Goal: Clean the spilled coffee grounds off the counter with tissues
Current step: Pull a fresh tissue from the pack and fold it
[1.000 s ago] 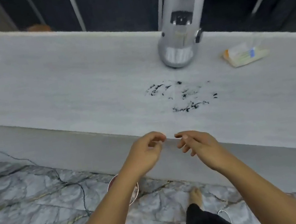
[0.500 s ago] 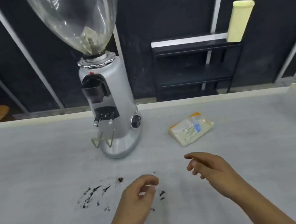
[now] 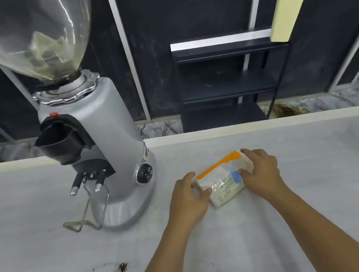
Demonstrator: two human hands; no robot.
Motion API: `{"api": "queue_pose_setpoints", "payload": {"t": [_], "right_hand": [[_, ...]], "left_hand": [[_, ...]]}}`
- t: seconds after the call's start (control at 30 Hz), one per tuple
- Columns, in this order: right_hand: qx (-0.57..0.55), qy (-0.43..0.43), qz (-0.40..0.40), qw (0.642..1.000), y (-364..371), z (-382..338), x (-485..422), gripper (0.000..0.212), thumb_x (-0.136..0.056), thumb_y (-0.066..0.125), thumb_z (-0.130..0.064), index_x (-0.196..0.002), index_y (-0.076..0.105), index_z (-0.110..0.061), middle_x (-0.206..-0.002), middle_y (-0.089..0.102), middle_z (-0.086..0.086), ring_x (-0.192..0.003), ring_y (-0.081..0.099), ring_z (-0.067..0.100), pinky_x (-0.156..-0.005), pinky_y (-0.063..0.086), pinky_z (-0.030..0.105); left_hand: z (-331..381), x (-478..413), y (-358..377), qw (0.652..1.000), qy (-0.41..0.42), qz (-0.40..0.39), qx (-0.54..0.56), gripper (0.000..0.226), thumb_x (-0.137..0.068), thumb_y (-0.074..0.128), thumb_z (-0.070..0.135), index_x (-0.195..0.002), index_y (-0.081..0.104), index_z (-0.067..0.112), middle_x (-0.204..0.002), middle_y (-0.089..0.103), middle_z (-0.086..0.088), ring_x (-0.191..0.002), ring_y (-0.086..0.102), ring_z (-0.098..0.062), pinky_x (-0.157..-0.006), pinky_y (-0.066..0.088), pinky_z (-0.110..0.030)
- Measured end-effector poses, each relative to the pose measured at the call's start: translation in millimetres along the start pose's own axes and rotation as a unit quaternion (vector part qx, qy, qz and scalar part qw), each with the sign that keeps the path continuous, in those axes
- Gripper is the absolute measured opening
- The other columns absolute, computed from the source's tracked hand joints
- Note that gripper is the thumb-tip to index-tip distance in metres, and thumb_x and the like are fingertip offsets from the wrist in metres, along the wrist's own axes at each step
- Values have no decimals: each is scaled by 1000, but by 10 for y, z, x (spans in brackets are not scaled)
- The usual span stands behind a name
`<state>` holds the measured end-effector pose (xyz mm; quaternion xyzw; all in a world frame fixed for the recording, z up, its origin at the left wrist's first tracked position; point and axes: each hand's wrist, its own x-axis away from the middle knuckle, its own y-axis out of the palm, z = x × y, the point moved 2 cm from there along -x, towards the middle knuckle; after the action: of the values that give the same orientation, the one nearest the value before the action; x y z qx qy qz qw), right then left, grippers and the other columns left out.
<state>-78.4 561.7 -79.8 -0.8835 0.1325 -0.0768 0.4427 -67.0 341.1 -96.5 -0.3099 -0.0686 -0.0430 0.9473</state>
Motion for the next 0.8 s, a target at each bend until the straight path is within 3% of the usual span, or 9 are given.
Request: {"api": "queue_pose_setpoints", "payload": {"t": [0.07, 0.13, 0.27, 0.43, 0.63, 0.73, 0.8], "right_hand": [[12, -29, 1, 999, 71, 45, -95, 28, -83, 68, -26, -111, 69, -28, -123, 56, -5, -115, 44, 29, -90, 44, 45], [-5, -71, 35, 997, 79, 81, -130, 7, -81, 69, -25, -85, 73, -30, -105, 61, -12, -104, 51, 27, -86, 45, 46], [-21, -142, 54, 988, -89, 33, -54, 10, -82, 65, -20, -78, 71, -26, -86, 68, -13, -91, 57, 19, -80, 48, 48], [-49, -169, 16, 984, -481, -179, 128, 18, -84, 63, -7, -88, 70, -23, -80, 68, -13, -77, 61, 4, -67, 47, 17], [-4, -137, -72, 988, -787, -407, 322, 12, -98, 46, -22, -102, 51, -32, -83, 67, -2, -73, 63, 17, -63, 56, 39], [-45, -102, -109, 988, -862, -480, 411, 9, -101, 37, -32, -102, 46, -36, -86, 67, -2, -79, 63, 15, -64, 54, 34], [-49, -94, -131, 986, -887, -488, 459, 10, -101, 35, -32, -102, 44, -36, -88, 67, 0, -80, 63, 17, -67, 53, 37]], "left_hand": [[-12, -141, 73, 999, 20, 23, -17, 35, -82, 75, 35, -115, 64, 31, -106, 54, 6, -96, 57, -9, -83, 43, -20], [-23, -221, 97, 998, 35, 46, -7, 11, -82, 75, 28, -91, 71, 33, -100, 55, 10, -92, 58, -7, -82, 45, -20], [52, -247, -3, 995, 65, 73, 34, 16, -82, 76, 19, -76, 71, 33, -96, 58, 14, -78, 57, -1, -72, 41, -7], [310, -110, -292, 986, 114, 83, 89, 14, -89, 69, 17, -83, 67, 30, -96, 66, 18, -90, 62, -3, -69, 45, -11], [608, 119, -493, 976, 160, 45, 140, 9, -96, 62, 22, -93, 59, 31, -98, 70, 19, -101, 63, 0, -83, 45, -12], [527, 184, -432, 983, 149, -30, 107, 36, -91, 68, 27, -121, 51, 38, -111, 68, 20, -113, 58, 2, -95, 41, -18], [421, 208, -352, 988, 129, -53, 71, 46, -87, 73, 30, -125, 51, 43, -107, 67, 18, -108, 57, 2, -90, 38, -14]]}}
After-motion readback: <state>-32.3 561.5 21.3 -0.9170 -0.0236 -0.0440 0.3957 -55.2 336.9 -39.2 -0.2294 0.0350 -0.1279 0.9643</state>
